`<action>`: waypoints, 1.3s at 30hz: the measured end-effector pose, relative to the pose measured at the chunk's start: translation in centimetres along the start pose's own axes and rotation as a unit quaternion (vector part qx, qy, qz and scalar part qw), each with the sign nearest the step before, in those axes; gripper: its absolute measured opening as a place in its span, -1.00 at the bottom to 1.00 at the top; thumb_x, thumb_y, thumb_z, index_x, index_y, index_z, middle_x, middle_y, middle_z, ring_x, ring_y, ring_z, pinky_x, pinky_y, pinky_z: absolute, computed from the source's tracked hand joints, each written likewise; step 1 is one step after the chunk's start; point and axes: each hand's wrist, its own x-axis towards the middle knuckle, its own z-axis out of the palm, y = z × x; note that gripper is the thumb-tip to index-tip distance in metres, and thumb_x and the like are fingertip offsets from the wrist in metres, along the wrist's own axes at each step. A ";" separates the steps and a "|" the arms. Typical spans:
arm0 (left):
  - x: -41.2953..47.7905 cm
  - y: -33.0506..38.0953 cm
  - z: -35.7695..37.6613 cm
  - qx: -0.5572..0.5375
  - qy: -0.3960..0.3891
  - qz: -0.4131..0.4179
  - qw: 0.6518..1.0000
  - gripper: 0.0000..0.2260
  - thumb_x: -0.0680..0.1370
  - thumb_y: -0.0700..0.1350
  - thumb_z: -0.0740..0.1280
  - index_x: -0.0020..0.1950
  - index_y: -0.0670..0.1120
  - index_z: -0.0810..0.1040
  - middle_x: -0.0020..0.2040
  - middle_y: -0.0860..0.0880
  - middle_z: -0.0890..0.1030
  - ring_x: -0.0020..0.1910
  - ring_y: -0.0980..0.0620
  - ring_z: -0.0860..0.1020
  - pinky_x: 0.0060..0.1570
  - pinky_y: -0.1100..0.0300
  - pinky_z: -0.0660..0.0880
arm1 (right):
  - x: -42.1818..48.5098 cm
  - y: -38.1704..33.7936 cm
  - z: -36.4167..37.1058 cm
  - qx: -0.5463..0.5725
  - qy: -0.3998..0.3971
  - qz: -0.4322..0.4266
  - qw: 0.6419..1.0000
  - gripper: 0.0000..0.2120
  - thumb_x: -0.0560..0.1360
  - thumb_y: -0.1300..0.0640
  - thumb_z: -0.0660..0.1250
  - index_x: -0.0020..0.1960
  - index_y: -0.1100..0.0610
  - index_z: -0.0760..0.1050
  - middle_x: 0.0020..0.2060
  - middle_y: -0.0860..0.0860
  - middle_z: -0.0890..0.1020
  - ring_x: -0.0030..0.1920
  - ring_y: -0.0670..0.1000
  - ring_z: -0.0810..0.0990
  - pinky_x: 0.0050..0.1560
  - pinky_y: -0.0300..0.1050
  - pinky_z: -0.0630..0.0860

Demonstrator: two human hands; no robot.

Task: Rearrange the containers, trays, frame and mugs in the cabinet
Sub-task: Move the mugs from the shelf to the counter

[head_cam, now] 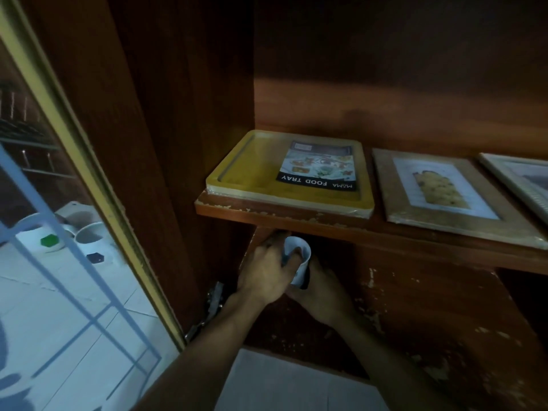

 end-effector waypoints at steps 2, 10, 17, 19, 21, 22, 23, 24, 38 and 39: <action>-0.2 0.5 -0.4 -0.005 0.010 0.016 1.000 -0.62 0.58 0.16 0.22 0.30 -0.03 0.44 0.20 -0.05 0.57 0.07 -0.06 0.58 -0.04 0.08 0.55 | -0.4 -0.3 -0.4 0.004 0.008 -0.005 1.000 -0.12 0.32 -0.40 0.31 0.49 0.03 0.22 0.35 -0.02 0.46 0.27 -0.01 0.50 0.18 -0.02 0.51; -1.6 2.5 -2.2 -0.002 0.013 0.026 1.000 -0.59 0.57 0.17 0.22 0.35 0.01 0.42 0.16 -0.06 0.60 0.07 -0.07 0.59 -0.01 0.09 0.54 | -2.4 -1.9 -2.3 0.041 0.040 -0.028 0.998 -0.29 0.39 -0.11 0.46 0.44 0.02 0.28 0.28 -0.05 0.51 0.19 -0.07 0.53 0.12 -0.11 0.53; -3.3 3.8 -4.0 -0.045 0.046 0.056 0.996 -0.57 0.49 0.23 0.17 0.22 0.03 0.52 0.06 0.00 0.64 0.00 -0.01 0.60 -0.05 0.08 0.55 | -5.2 -4.0 -2.9 0.176 0.070 -0.037 0.981 -0.35 0.37 -0.01 0.53 0.38 -0.11 0.34 0.24 -0.23 0.52 0.21 -0.22 0.53 0.17 -0.16 0.53; -4.0 4.3 -4.6 -0.068 0.061 0.067 0.994 -0.54 0.46 0.25 0.13 0.19 0.03 0.55 0.03 0.05 0.65 -0.02 0.04 0.61 -0.05 0.09 0.56 | -6.0 -4.4 -2.8 0.216 0.072 -0.024 0.974 -0.35 0.35 -0.01 0.54 0.37 -0.12 0.35 0.23 -0.20 0.55 0.21 -0.18 0.55 0.17 -0.06 0.56; -4.8 4.5 -5.1 -0.084 0.061 0.073 0.992 -0.51 0.44 0.27 0.12 0.19 0.03 0.56 0.02 0.06 0.66 -0.02 0.07 0.61 -0.05 0.12 0.56 | -6.9 -4.9 -2.6 0.248 0.068 -0.011 0.966 -0.36 0.34 0.02 0.54 0.35 -0.11 0.37 0.21 -0.16 0.57 0.19 -0.12 0.59 0.14 0.03 0.58; -5.1 4.5 -5.3 -0.088 0.057 0.073 0.992 -0.50 0.44 0.28 0.11 0.20 0.04 0.56 0.03 0.06 0.66 -0.01 0.08 0.61 -0.06 0.13 0.56 | -7.4 -5.1 -2.4 0.260 0.068 -0.005 0.963 -0.38 0.33 0.03 0.55 0.33 -0.11 0.39 0.19 -0.14 0.58 0.17 -0.10 0.60 0.11 0.05 0.59; -5.4 4.4 -5.5 -0.093 0.052 0.073 0.992 -0.49 0.44 0.28 0.12 0.22 0.04 0.56 0.04 0.07 0.65 -0.01 0.08 0.61 -0.05 0.14 0.56 | -7.9 -5.5 -2.3 0.266 0.072 0.002 0.961 -0.39 0.32 0.01 0.55 0.30 -0.11 0.40 0.17 -0.12 0.59 0.14 -0.09 0.61 0.09 0.06 0.60; -5.8 4.3 -5.6 -0.098 0.045 0.071 0.992 -0.50 0.45 0.28 0.13 0.23 0.05 0.56 0.05 0.07 0.65 -0.01 0.09 0.61 -0.05 0.14 0.56 | -8.5 -5.8 -2.1 0.268 0.078 0.007 0.960 -0.40 0.31 -0.01 0.55 0.29 -0.11 0.41 0.16 -0.12 0.59 0.12 -0.10 0.61 0.08 0.05 0.61; -11.2 3.9 -6.7 -0.097 -0.004 0.073 0.993 -0.60 0.56 0.21 0.17 0.31 0.08 0.49 0.17 0.08 0.60 0.09 0.07 0.56 0.07 0.06 0.53 | -14.3 -8.4 -0.4 0.322 0.103 0.069 0.939 -0.32 0.19 0.00 0.63 0.25 -0.11 0.46 0.12 -0.05 0.63 0.09 0.00 0.65 0.00 0.06 0.64; -11.6 4.0 -6.7 -0.100 -0.008 0.073 0.992 -0.57 0.54 0.24 0.15 0.32 0.08 0.49 0.17 0.08 0.60 0.09 0.08 0.56 0.07 0.04 0.54 | -14.7 -8.6 -0.6 0.322 0.099 0.069 0.939 -0.31 0.19 0.04 0.64 0.27 -0.10 0.45 0.12 -0.06 0.63 0.08 -0.02 0.65 0.00 0.03 0.65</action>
